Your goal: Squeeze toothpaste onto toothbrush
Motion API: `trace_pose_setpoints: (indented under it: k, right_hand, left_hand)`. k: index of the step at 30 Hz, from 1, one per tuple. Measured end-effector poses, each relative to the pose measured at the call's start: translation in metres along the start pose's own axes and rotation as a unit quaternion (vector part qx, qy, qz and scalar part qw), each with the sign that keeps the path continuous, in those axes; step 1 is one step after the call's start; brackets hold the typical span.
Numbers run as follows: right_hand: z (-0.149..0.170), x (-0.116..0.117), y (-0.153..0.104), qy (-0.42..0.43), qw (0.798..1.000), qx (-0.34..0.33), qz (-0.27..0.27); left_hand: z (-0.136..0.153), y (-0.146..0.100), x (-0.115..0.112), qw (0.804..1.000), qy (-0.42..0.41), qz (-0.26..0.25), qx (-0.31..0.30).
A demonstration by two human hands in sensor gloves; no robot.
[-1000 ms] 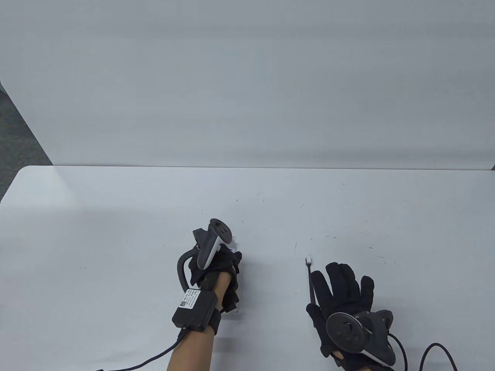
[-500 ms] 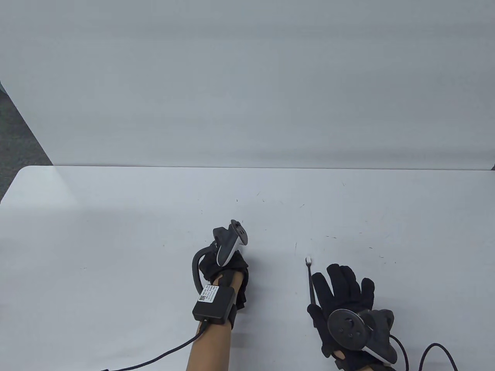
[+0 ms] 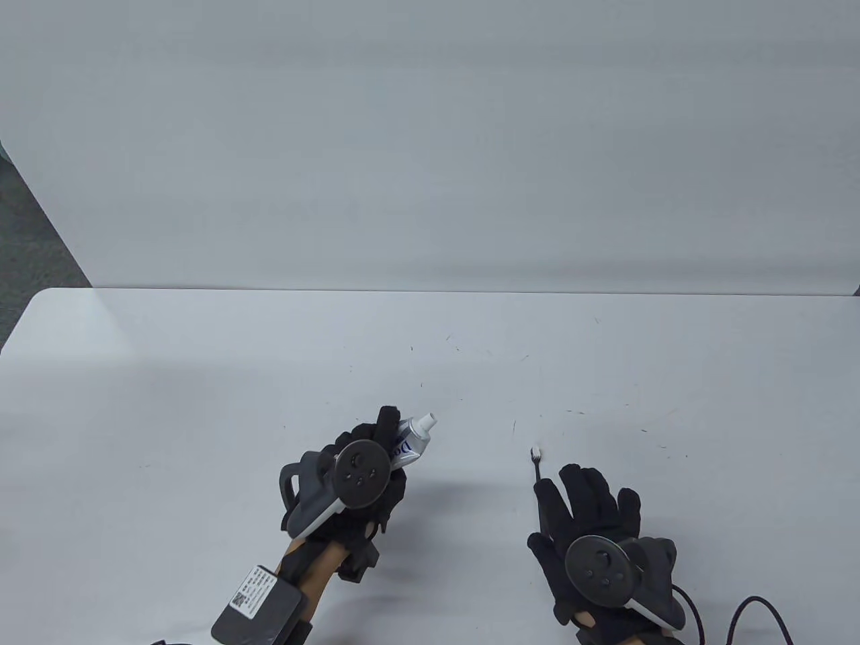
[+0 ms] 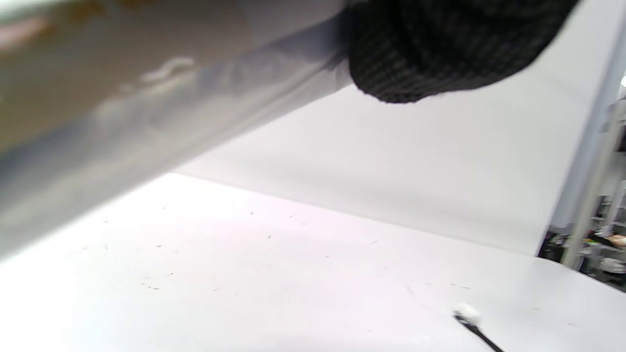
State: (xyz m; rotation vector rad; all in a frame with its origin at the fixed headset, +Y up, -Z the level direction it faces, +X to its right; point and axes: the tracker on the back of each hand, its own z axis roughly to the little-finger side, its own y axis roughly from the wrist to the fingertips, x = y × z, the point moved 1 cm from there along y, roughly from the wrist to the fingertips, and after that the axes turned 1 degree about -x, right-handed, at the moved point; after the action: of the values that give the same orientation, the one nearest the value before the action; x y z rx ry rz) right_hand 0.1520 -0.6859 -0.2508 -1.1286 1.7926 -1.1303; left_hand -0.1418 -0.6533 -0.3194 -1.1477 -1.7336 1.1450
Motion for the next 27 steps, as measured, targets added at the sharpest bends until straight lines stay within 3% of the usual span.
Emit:
trace_pose_setpoints:
  k: [6, 8, 13, 22, 27]
  right_hand:
    - [-0.017, -0.002, 0.009, 0.102, 0.993, -0.029, 0.042]
    - [-0.025, -0.005, 0.021, 0.165, 0.984, -0.031, 0.053]
    - [-0.045, -0.003, 0.044, 0.26, 0.965, -0.026, 0.022]
    - [-0.055, 0.01, 0.053, 0.321, 0.946, -0.014, 0.038]
    - [-0.058, 0.012, 0.049, 0.362, 0.93, -0.008, 0.062]
  left_hand:
    - [-0.008, -0.035, -0.007, 0.997, 0.022, -0.032, -0.065]
    - [-0.012, -0.042, -0.009, 0.992, 0.003, -0.043, -0.118]
    - [-0.021, -0.05, -0.008, 0.986, -0.011, -0.04, -0.164]
    - [-0.027, -0.056, -0.008, 0.984, 0.05, -0.023, -0.17]
    - [-0.033, -0.059, -0.008, 0.984, 0.074, -0.05, -0.157]
